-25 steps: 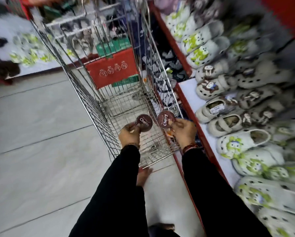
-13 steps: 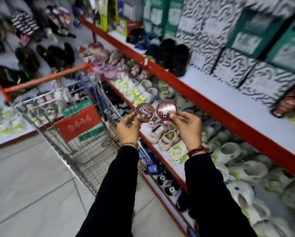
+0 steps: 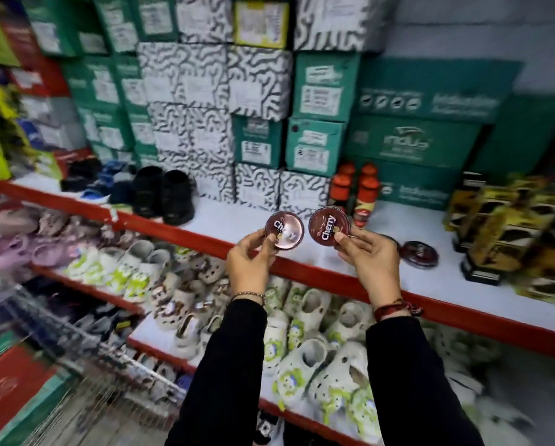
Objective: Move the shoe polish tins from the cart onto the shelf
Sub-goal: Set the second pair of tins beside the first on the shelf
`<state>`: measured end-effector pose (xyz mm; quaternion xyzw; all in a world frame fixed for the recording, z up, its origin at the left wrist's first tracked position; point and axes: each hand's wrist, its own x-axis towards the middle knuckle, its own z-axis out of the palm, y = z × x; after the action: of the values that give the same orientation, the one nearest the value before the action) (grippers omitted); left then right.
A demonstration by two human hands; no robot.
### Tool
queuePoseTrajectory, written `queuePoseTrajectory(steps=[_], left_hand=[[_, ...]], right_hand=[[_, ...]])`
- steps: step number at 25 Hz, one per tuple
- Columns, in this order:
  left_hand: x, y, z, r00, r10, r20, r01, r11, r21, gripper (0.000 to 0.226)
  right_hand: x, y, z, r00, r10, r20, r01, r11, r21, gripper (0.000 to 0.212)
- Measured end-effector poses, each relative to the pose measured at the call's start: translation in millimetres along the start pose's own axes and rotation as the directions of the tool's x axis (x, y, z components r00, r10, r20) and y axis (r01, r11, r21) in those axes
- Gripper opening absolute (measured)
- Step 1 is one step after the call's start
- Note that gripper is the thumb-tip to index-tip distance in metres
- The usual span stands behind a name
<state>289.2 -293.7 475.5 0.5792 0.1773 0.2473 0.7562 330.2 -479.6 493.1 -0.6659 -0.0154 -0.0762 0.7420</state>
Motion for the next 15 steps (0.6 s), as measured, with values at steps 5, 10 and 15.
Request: queuePoseTrajectory(steps=[5, 10, 15], left_hand=[[-5, -11, 71, 0.971, -0.057, 0.234, 0.034, 0.994, 0.104, 0.031], [-9, -20, 116, 0.86, -0.29, 0.421, 0.114, 0.912, 0.395, 0.029], [-7, -22, 131, 0.834, -0.356, 0.421, 0.062, 0.819, 0.57, 0.016]], right_hand=[[8, -13, -83, 0.979, -0.006, -0.206, -0.025, 0.989, -0.147, 0.021], [4, -24, -145, 0.928, 0.148, -0.341, -0.239, 0.94, -0.243, 0.027], [5, -24, -160, 0.893, 0.243, -0.38, -0.374, 0.87, -0.321, 0.023]])
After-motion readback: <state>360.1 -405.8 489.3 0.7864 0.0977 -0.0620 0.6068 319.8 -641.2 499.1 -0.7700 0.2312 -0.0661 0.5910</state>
